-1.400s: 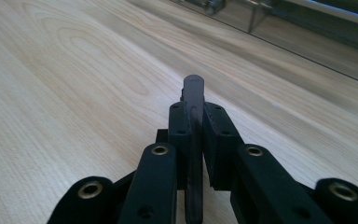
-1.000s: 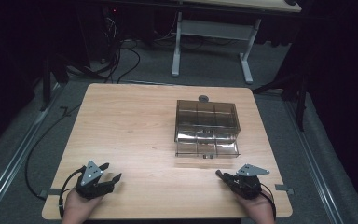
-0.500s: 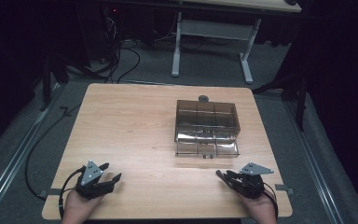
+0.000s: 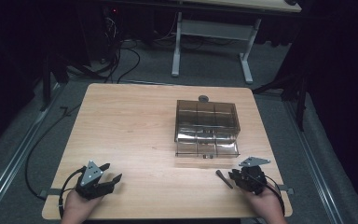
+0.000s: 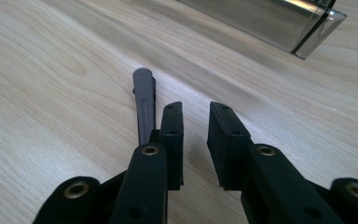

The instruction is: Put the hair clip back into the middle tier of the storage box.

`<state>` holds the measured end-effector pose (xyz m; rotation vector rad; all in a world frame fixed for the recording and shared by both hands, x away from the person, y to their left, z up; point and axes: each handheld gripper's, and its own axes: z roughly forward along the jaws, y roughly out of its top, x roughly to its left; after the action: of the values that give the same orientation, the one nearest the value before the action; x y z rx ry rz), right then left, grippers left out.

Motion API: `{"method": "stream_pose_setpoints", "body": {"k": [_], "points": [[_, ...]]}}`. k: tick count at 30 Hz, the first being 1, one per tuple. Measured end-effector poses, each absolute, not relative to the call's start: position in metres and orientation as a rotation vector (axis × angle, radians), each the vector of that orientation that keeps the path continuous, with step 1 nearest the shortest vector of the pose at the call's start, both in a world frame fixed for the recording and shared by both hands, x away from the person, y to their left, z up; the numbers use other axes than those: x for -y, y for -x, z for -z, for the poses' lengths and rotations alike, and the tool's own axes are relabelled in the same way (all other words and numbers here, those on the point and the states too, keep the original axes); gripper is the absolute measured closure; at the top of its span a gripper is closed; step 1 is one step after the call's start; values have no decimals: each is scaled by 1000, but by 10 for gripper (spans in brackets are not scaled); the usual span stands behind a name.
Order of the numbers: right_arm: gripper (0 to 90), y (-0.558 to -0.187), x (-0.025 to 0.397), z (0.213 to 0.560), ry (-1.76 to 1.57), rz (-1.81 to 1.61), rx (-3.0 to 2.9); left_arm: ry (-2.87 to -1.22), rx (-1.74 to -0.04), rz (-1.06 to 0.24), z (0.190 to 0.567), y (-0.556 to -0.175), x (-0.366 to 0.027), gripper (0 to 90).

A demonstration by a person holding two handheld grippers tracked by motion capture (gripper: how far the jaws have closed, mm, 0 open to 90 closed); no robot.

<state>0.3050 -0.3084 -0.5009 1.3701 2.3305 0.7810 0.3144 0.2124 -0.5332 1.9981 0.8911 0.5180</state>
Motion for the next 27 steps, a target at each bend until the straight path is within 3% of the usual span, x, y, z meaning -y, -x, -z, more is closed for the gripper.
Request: {"method": "stream_pose_setpoints", "body": {"k": [6,27], "points": [[706,-310,311,499,-1419,-737,-2384,-1998,-882,-516,533,-314,-212,361],[716,-328,300,487,-1438,-455,-2597,-1999,-873,-512,533,-313,-212,361]]}}
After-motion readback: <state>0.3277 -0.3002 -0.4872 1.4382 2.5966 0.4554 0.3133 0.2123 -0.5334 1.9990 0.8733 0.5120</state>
